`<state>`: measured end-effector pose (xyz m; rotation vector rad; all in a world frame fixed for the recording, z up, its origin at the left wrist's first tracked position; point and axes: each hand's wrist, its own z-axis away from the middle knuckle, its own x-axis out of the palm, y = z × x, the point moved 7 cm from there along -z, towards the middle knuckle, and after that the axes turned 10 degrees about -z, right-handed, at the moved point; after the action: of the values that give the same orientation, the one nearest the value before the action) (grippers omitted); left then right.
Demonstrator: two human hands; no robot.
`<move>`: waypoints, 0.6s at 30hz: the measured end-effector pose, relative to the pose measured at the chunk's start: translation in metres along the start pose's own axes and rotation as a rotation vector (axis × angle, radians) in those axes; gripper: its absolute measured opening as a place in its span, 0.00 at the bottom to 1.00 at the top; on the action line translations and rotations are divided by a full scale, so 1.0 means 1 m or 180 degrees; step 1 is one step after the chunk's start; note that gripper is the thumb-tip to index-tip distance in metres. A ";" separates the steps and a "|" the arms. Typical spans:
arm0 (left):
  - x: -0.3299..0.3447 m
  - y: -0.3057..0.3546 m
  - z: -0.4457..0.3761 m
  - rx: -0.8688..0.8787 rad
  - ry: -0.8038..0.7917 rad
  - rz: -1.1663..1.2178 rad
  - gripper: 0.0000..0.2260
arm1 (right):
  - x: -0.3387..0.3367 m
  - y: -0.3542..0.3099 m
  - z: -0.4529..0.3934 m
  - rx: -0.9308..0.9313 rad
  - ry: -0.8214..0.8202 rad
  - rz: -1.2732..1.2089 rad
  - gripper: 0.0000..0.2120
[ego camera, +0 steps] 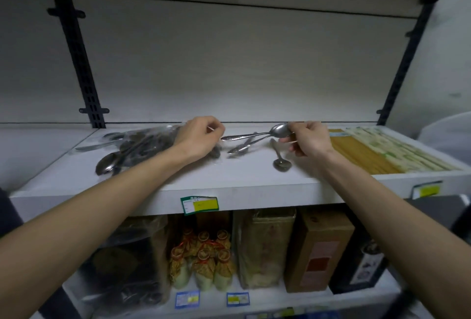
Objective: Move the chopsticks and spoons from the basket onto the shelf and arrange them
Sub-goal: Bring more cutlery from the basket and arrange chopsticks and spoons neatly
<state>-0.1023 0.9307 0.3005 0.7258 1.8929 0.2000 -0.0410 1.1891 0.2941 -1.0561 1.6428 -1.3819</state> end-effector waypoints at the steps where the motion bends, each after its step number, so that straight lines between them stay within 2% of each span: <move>1: 0.007 0.008 -0.001 0.0076 -0.0049 0.0042 0.06 | -0.010 0.002 0.002 -0.0014 0.0101 0.0000 0.15; 4: 0.023 0.034 -0.003 0.0361 -0.0245 0.0101 0.09 | -0.036 0.007 0.008 -0.0005 0.0352 0.0168 0.16; 7: 0.042 0.053 -0.004 0.0661 -0.0634 -0.0126 0.19 | -0.050 -0.008 0.014 -0.0460 0.0441 0.1135 0.21; 10: 0.055 0.067 -0.002 0.0961 -0.0903 -0.0603 0.29 | -0.045 -0.018 0.011 -0.0619 0.0359 0.2037 0.15; 12: 0.057 0.071 -0.003 0.1097 -0.0913 -0.0655 0.26 | -0.044 -0.019 0.008 -0.0513 0.0384 0.2512 0.16; 16: 0.055 0.074 -0.010 0.1383 -0.0805 -0.0589 0.10 | -0.041 -0.016 0.011 -0.0290 -0.0060 0.3344 0.19; 18: 0.053 0.075 -0.012 0.1460 -0.0803 -0.0579 0.05 | -0.038 -0.021 0.014 -0.0460 -0.0079 0.3621 0.17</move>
<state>-0.0975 1.0230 0.2985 0.8311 1.7618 -0.4359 -0.0109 1.2166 0.3138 -0.0762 1.8503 -0.4827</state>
